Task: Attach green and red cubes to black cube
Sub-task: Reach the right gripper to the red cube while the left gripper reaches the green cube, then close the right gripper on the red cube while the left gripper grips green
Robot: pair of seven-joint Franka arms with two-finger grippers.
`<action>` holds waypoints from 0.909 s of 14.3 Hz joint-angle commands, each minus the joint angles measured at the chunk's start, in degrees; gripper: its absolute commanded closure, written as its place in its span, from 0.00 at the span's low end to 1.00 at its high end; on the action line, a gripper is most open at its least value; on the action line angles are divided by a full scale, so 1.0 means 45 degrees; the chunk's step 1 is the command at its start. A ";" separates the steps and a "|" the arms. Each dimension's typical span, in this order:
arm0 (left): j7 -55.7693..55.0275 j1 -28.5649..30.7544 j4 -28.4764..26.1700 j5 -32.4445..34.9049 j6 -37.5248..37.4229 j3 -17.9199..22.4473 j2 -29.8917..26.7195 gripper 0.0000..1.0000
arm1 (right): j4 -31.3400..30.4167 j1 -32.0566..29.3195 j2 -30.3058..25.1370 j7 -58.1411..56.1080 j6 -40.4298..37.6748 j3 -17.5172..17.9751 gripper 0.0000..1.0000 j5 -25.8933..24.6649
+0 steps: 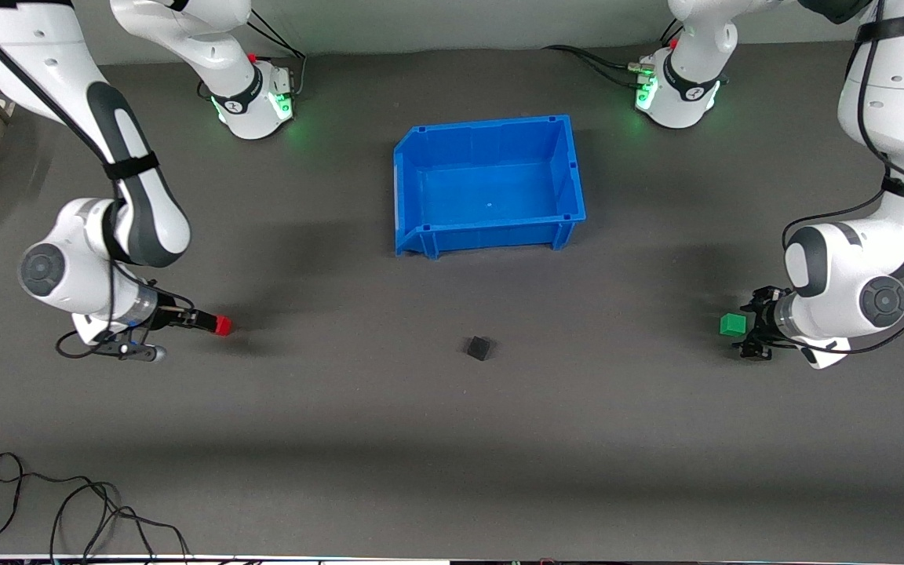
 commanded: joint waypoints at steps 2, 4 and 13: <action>-0.0240 -0.0152 -0.0244 -0.0067 -0.0105 0.0071 -0.0397 0.70 | -0.0252 0.0122 0.0644 -0.0262 0.1092 -0.0092 0.00 0.0085; -0.0104 -0.0327 -0.0225 -0.0067 -0.0164 0.0070 -0.0495 1.00 | -0.0272 0.0122 0.0957 -0.0242 0.1366 -0.0073 0.01 0.0144; -0.3908 -0.1147 0.3620 -0.0106 -0.2721 -0.1022 -0.0243 1.00 | -0.0135 0.0121 0.1759 -0.0008 0.1816 -0.0034 0.02 0.0280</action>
